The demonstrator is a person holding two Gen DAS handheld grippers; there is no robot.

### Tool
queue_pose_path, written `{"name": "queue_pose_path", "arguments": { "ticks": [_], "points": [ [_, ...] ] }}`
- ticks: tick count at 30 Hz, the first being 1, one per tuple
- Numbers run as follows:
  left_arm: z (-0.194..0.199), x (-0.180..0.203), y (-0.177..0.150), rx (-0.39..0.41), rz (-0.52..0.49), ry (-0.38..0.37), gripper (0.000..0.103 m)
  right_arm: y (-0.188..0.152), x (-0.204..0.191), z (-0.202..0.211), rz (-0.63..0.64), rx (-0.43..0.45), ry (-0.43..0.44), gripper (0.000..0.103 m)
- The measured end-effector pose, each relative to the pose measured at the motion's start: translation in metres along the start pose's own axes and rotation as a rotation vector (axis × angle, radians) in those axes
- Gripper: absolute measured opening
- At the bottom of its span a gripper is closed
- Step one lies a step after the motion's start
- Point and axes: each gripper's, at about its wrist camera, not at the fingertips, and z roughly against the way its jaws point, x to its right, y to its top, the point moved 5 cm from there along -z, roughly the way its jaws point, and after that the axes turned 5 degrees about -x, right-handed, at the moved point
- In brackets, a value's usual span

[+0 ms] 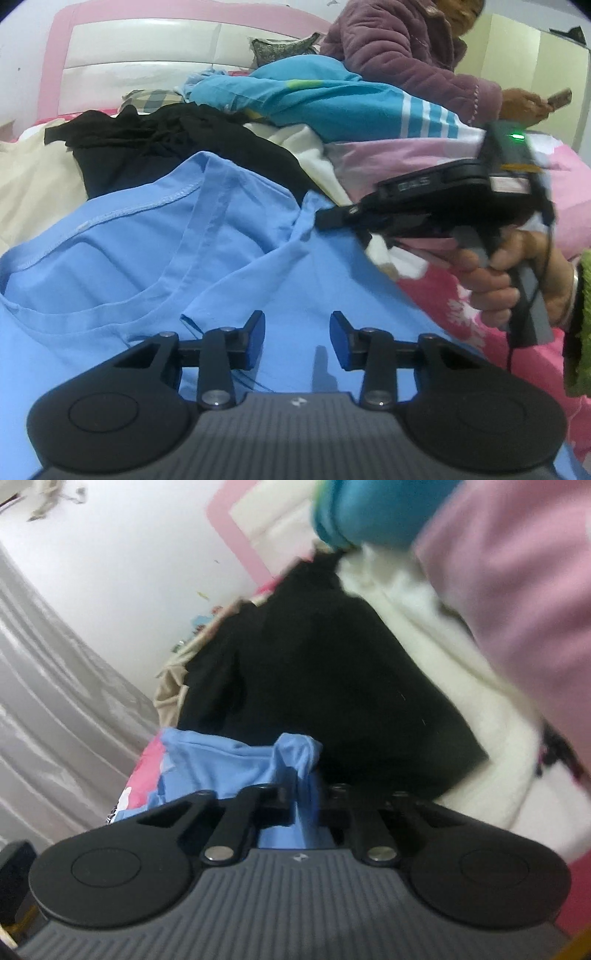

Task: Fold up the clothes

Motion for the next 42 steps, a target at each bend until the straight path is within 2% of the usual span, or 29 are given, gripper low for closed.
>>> {"name": "queue_pose_path", "arguments": {
  "ticks": [3,8,17,21,23,24,27,32,37,40,42],
  "points": [
    [-0.007,-0.003,0.001,-0.005,0.017,0.011,0.038,0.001,-0.012,0.016,0.055,0.089,0.003,0.002],
    [-0.015,-0.004,0.001,-0.022,0.033,0.029,0.036,0.003,-0.003,0.024,0.071,0.196,-0.080,0.002],
    [-0.023,-0.010,0.001,-0.038,0.041,0.081,0.035,0.003,0.022,0.004,0.073,0.184,-0.128,0.003],
    [-0.023,-0.012,0.003,-0.045,0.051,0.096,0.036,0.007,0.028,0.010,0.027,0.179,-0.142,0.010],
    [-0.022,-0.012,0.005,-0.050,0.055,0.103,0.036,0.009,0.031,0.026,-0.008,0.194,-0.152,0.029],
    [-0.021,-0.012,0.006,-0.052,0.060,0.104,0.038,0.010,0.032,0.036,-0.017,0.209,-0.156,0.030],
    [-0.015,-0.014,0.011,-0.046,0.096,0.103,0.053,0.010,0.034,0.069,-0.055,0.245,-0.154,0.030],
    [0.014,-0.016,0.022,-0.043,0.183,0.092,0.061,0.002,0.020,0.131,-0.058,0.262,-0.157,0.030],
    [0.077,-0.012,0.017,-0.071,0.261,0.088,0.071,-0.004,-0.014,0.175,-0.047,0.256,-0.107,0.031],
    [0.125,-0.027,0.000,-0.084,0.360,0.145,0.071,-0.003,-0.048,0.182,0.015,0.217,-0.074,0.031],
    [0.163,-0.049,-0.019,-0.052,0.444,0.234,0.071,-0.002,-0.075,0.178,0.065,0.184,-0.040,0.031]
  ]
}}
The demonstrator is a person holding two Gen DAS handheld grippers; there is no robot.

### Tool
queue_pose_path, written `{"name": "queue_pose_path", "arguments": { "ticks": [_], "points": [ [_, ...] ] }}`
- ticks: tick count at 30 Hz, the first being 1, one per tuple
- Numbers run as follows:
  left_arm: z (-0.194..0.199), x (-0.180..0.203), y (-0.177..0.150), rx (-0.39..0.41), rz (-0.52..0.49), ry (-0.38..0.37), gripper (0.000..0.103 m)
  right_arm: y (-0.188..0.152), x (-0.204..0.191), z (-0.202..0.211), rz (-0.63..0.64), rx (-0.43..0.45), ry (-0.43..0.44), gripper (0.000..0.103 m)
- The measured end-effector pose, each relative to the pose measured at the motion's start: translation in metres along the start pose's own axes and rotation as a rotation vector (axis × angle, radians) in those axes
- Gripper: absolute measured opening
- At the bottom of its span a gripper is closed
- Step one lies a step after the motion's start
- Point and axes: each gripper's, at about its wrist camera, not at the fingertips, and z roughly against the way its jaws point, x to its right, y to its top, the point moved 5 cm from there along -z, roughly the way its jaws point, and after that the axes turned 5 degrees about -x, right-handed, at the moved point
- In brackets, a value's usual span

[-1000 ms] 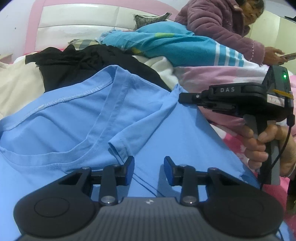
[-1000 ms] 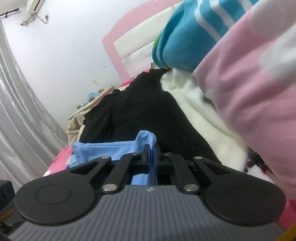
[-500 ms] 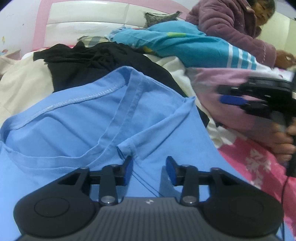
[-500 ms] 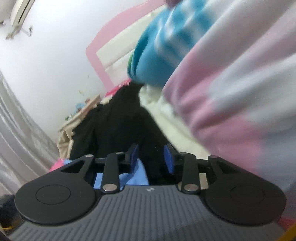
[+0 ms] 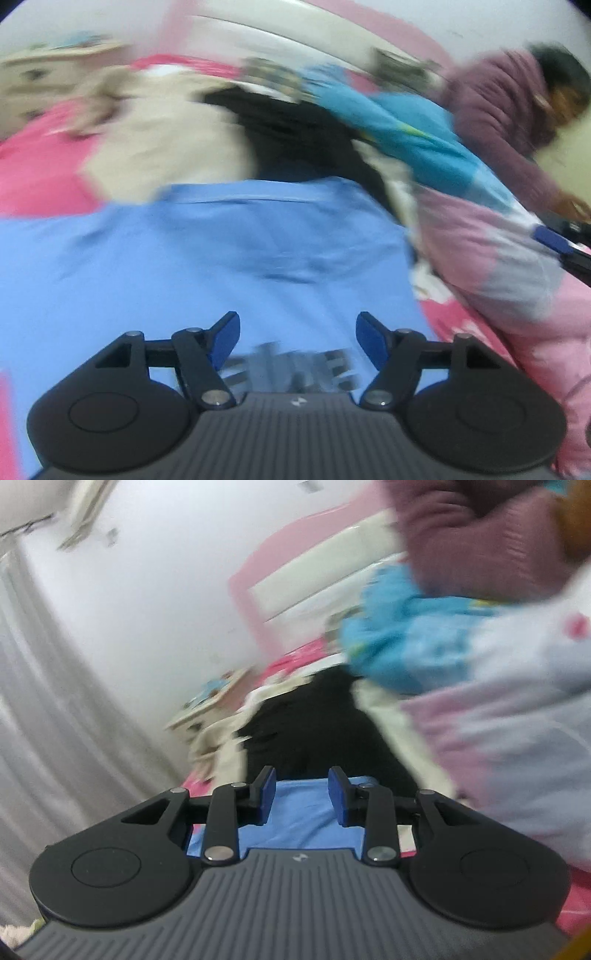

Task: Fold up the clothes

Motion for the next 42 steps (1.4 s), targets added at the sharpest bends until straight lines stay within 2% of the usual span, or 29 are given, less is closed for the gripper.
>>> {"name": "queue_pose_path", "arguments": {
  "ticks": [3,5,8,10,14,15,17,20,23,27,31,35,36,38,40,42],
  "points": [
    [0.030,-0.060,-0.010,0.075,0.164,0.165,0.071,-0.001,-0.047,-0.018,0.060,-0.056,0.077,0.031],
    [0.036,-0.100,-0.016,0.080,0.302,0.293,0.071,-0.006,-0.080,-0.046,0.095,-0.116,0.134,0.031],
    [0.035,-0.149,-0.021,0.064,0.480,0.436,0.071,-0.019,-0.132,-0.105,0.116,-0.237,0.206,0.031],
    [0.035,-0.173,-0.021,0.072,0.559,0.483,0.070,-0.034,-0.165,-0.153,0.085,-0.323,0.261,0.032],
    [0.031,-0.208,-0.014,0.113,0.623,0.577,0.070,-0.068,-0.226,-0.259,-0.006,-0.512,0.361,0.041],
    [0.030,-0.216,-0.013,0.112,0.630,0.589,0.066,-0.080,-0.241,-0.283,-0.015,-0.571,0.375,0.041],
    [0.026,-0.226,-0.013,0.125,0.635,0.604,0.062,-0.101,-0.267,-0.331,-0.012,-0.650,0.346,0.041],
    [0.022,-0.232,-0.013,0.156,0.597,0.621,0.059,-0.128,-0.303,-0.389,0.055,-0.725,0.300,0.041],
    [0.017,-0.236,-0.012,0.176,0.561,0.640,0.048,-0.151,-0.331,-0.431,0.105,-0.776,0.280,0.041],
    [0.017,-0.240,-0.016,0.217,0.541,0.657,0.029,-0.180,-0.358,-0.475,0.190,-0.831,0.199,0.041],
    [0.019,-0.246,-0.018,0.242,0.529,0.632,0.010,-0.202,-0.368,-0.500,0.308,-0.852,0.086,0.041],
    [0.016,-0.241,-0.017,0.256,0.478,0.628,0.005,-0.214,-0.372,-0.509,0.390,-0.839,0.043,0.039],
    [0.016,-0.240,-0.017,0.260,0.466,0.632,0.005,-0.215,-0.374,-0.509,0.402,-0.833,0.039,0.038],
    [0.017,-0.236,-0.016,0.272,0.448,0.631,0.004,-0.213,-0.371,-0.508,0.417,-0.814,0.013,0.015],
    [0.021,-0.231,-0.014,0.289,0.427,0.617,0.004,-0.208,-0.365,-0.507,0.404,-0.799,0.003,0.006],
    [0.026,-0.223,-0.012,0.310,0.398,0.602,0.004,-0.200,-0.358,-0.503,0.334,-0.786,0.046,0.003]
  ]
}}
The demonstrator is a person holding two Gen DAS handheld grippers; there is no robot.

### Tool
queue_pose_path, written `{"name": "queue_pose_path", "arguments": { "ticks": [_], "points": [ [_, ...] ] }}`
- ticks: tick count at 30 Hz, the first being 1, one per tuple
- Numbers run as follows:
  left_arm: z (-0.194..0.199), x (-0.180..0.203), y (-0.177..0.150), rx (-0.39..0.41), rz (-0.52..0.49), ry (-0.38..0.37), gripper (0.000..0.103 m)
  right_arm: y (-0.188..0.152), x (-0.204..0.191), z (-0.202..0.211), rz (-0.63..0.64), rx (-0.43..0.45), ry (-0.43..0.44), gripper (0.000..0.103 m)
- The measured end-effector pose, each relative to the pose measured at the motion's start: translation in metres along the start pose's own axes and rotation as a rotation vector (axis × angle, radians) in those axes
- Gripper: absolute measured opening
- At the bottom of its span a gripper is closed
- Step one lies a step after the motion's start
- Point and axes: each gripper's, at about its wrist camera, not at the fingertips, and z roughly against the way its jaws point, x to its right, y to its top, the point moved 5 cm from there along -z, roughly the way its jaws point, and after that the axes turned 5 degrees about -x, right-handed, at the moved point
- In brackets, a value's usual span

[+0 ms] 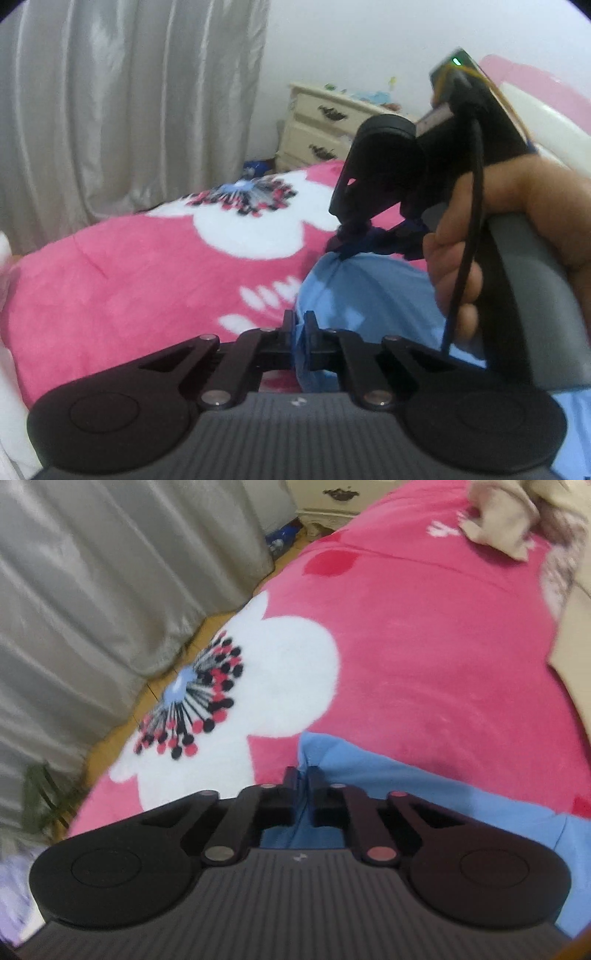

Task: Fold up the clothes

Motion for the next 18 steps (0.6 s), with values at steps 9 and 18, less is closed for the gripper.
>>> {"name": "queue_pose_path", "arguments": {
  "ticks": [9,18],
  "points": [
    [0.069,0.043,0.002,0.120,-0.177,-0.182,0.004,-0.015,0.035,0.088,-0.127,0.120,0.216,0.003],
    [0.096,0.081,-0.026,0.092,-0.372,-0.330,0.004,-0.066,0.100,0.197,-0.181,0.261,0.195,0.003]
  ]
}}
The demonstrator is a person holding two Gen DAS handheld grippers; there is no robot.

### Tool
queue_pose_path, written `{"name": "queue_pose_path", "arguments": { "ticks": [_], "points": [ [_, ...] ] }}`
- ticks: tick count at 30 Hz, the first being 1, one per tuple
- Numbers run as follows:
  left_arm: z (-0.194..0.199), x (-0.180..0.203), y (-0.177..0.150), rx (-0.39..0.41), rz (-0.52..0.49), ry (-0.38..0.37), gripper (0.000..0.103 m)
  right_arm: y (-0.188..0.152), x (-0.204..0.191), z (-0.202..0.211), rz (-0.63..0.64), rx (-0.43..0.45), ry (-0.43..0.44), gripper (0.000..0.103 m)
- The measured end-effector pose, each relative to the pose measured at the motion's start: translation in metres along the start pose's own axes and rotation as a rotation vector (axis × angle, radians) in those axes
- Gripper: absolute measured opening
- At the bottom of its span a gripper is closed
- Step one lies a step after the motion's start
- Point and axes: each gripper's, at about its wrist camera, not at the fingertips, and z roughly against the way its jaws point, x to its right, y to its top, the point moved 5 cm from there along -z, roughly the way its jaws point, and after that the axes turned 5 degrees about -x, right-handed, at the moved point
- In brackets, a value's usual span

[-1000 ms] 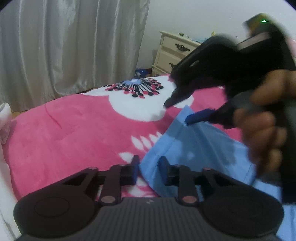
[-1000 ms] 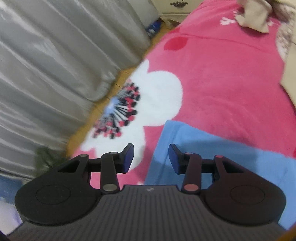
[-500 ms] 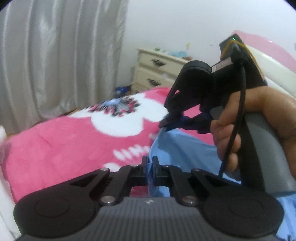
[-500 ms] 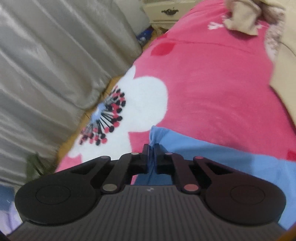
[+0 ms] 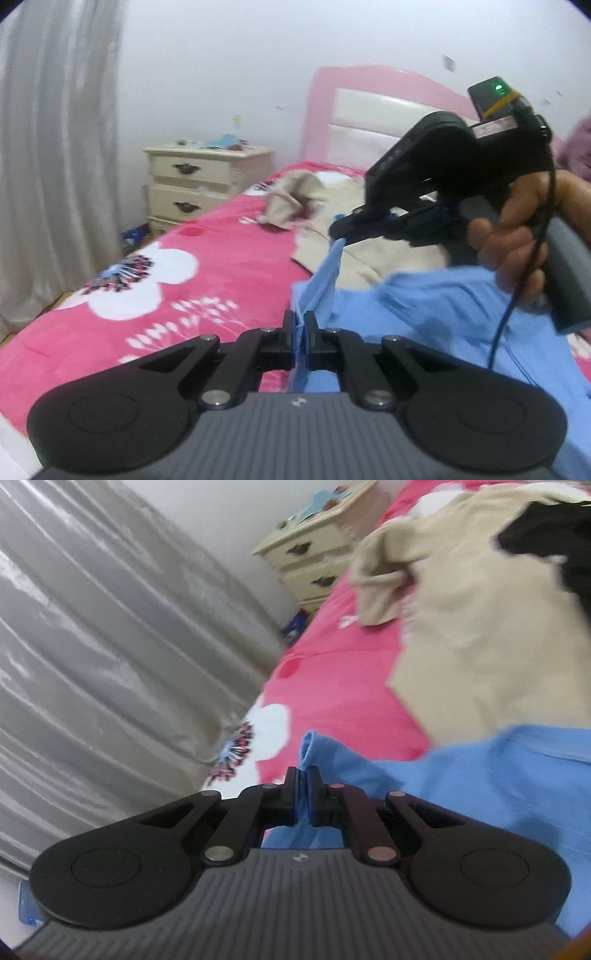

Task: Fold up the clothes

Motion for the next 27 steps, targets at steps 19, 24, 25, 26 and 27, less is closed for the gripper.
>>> {"name": "queue_pose_path", "arguments": {
  "ticks": [19,24,25,26,27],
  "points": [
    [-0.028,0.028,-0.067,-0.272,-0.192,-0.191,0.031,-0.058,0.090,0.001,0.106,0.009,-0.283,0.007],
    [-0.028,-0.003,-0.057,-0.260,-0.150,-0.115,0.032,-0.063,0.097,0.020,0.121,0.018,-0.314,0.007],
    [-0.028,-0.004,-0.053,-0.272,-0.162,-0.076,0.032,-0.064,0.096,0.026,0.129,0.030,-0.326,0.007],
    [-0.031,-0.007,-0.051,-0.287,-0.167,-0.041,0.032,-0.066,0.095,0.032,0.137,0.039,-0.332,0.007],
    [-0.036,-0.010,-0.051,-0.299,-0.159,-0.025,0.032,-0.067,0.094,0.037,0.139,0.047,-0.330,0.007]
  ]
}}
